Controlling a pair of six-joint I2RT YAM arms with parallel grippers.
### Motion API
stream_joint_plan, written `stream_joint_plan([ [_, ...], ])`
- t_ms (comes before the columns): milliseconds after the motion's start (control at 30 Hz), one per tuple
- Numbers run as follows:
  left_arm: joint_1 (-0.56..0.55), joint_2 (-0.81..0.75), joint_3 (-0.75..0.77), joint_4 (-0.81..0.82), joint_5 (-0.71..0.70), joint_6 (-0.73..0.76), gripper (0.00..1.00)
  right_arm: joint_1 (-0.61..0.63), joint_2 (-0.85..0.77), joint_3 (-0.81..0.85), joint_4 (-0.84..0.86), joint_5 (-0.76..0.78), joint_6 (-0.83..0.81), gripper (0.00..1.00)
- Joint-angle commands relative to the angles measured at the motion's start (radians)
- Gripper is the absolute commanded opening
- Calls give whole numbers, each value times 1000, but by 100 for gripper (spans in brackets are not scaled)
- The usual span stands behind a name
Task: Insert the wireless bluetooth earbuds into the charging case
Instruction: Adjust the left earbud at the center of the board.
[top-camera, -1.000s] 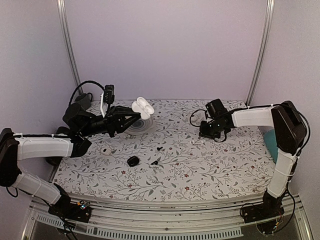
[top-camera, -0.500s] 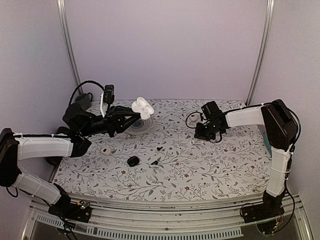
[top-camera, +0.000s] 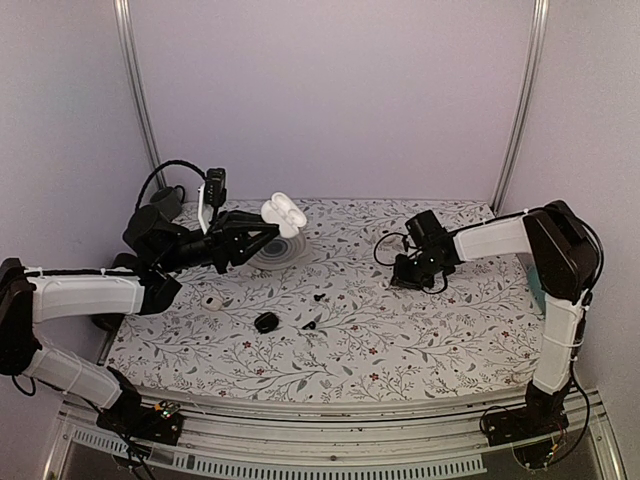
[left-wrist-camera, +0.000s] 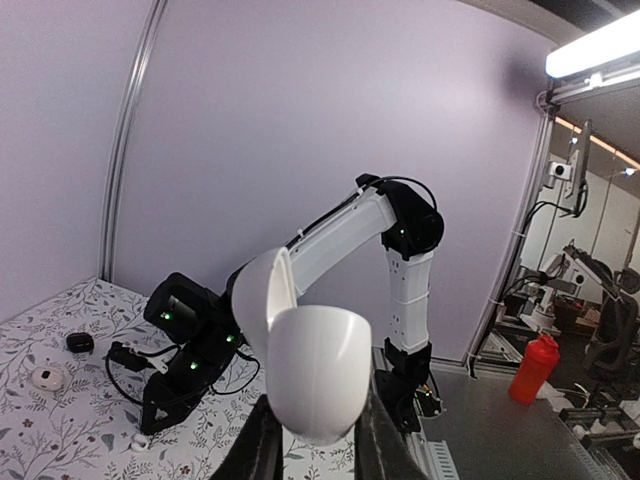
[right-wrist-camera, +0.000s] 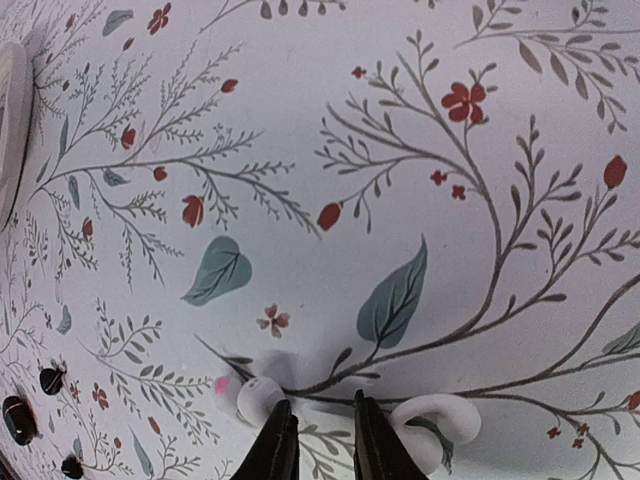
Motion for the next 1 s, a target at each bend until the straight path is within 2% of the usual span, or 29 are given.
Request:
stream_joint_plan([
  [0, 15, -18, -1, 3, 8, 9, 0, -17, -75, -78, -22, 12, 0, 22],
  [267, 15, -12, -5, 14, 7, 2, 0, -70, -186, -173, -33, 26, -14, 23],
  [433, 15, -8, -9, 24, 5, -2, 0, -55, -215, -144, -68, 26, -55, 23],
  [567, 16, -5, -9, 33, 5, -6, 0, -6, -205, -97, -98, 92, -113, 23],
  [967, 15, -21, -19, 19, 1, 1, 0, -6, -179, -111, -91, 253, -292, 26],
])
